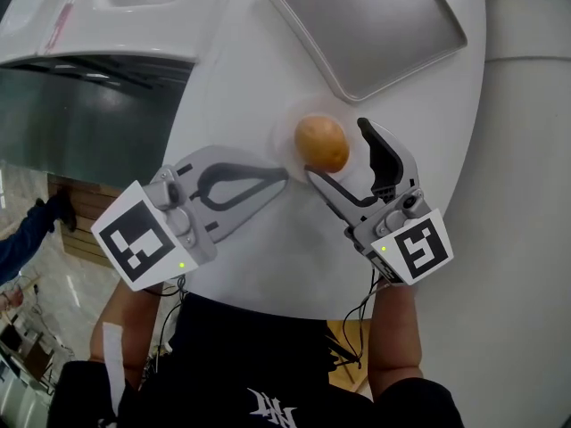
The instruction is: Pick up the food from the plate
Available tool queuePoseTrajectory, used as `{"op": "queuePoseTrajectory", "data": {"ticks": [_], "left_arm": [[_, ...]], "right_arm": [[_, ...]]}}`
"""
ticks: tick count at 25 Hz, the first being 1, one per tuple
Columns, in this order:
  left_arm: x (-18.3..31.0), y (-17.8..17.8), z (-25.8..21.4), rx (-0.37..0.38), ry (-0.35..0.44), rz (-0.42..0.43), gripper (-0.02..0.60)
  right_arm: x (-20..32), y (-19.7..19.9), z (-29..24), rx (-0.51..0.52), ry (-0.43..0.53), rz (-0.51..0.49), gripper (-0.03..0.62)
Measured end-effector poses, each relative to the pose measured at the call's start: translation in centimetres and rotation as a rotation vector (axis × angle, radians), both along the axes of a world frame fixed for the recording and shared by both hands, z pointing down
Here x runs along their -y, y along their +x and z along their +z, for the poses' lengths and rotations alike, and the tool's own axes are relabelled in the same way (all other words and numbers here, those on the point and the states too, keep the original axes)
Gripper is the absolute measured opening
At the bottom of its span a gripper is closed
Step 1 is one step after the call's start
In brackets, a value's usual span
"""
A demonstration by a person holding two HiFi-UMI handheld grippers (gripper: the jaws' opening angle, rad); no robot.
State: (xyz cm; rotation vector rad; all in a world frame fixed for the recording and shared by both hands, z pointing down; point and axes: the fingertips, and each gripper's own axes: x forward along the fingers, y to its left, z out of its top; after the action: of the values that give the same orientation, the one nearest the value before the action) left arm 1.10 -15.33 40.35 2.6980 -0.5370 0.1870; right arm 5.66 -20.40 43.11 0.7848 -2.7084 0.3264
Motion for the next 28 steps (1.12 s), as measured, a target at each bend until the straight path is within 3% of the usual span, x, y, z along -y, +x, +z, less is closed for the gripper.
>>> {"op": "queuePoseTrajectory", "data": {"ticks": [11,28], "left_arm": [[0.8,0.1,2.7,0.006,-0.01,0.0,0.006],[1.1,-0.1,2.4,0.007,0.016,-0.008,0.006]], "right_arm": [[0.7,-0.9,4.5,-0.08,-0.041,-0.043,0.377],[0.2,-0.3,5.8,-0.167,-0.06,-0.047,0.371]]}}
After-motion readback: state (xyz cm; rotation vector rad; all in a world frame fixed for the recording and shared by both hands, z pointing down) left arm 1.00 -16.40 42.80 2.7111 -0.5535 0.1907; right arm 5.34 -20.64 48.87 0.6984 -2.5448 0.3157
